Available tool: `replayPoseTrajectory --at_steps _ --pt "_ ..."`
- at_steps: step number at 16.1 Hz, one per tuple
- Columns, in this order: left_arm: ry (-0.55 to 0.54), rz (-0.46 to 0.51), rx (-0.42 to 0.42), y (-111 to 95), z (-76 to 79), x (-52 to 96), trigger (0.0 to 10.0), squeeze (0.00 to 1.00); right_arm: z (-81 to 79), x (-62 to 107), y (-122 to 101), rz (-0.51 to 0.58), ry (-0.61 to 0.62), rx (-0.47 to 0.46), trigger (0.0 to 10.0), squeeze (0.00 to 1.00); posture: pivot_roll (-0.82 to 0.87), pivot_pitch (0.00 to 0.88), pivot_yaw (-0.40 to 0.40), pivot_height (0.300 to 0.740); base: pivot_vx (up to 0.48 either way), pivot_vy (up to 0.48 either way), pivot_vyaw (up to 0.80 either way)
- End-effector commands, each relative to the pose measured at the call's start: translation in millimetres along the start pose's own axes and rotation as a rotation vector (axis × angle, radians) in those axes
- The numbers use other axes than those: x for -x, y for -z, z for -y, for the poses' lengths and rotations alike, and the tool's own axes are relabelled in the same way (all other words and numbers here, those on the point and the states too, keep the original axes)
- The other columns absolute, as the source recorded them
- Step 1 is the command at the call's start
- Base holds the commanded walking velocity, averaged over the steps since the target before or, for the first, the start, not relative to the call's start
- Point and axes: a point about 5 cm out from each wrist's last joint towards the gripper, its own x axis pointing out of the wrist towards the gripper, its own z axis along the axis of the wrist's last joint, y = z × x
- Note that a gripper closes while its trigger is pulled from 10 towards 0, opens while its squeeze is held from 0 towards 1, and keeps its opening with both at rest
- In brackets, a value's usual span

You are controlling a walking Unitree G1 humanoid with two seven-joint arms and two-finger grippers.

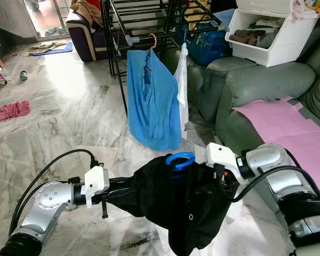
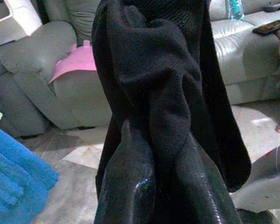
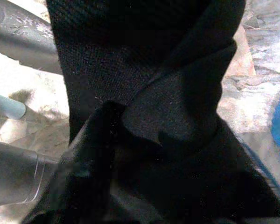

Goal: Hang hanger

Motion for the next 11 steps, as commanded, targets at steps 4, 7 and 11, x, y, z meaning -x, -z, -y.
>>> replayPoseTrajectory --at_steps 4,7,11 --pt "-0.014 0.043 -0.035 -10.7 -6.0 -3.0 0.0 0.0 -2.9 0.4 0.4 -0.01 -0.052 0.001 0.0 0.0 0.0 0.0 -0.001 0.74 0.0 0.0 0.0" --pt "-0.022 0.039 -0.031 -9.4 -6.3 -2.5 0.0 0.0 -4.5 -0.5 1.7 -0.011 -0.062 -0.005 0.0 0.0 0.0 0.0 -0.002 0.74 0.0 0.0 0.0" --pt "-0.078 0.021 -0.045 -6.4 -12.7 -1.4 0.0 0.0 -5.1 -3.4 4.0 -0.014 -0.046 -0.015 0.0 0.0 0.0 0.0 0.001 0.74 0.0 0.0 0.0"
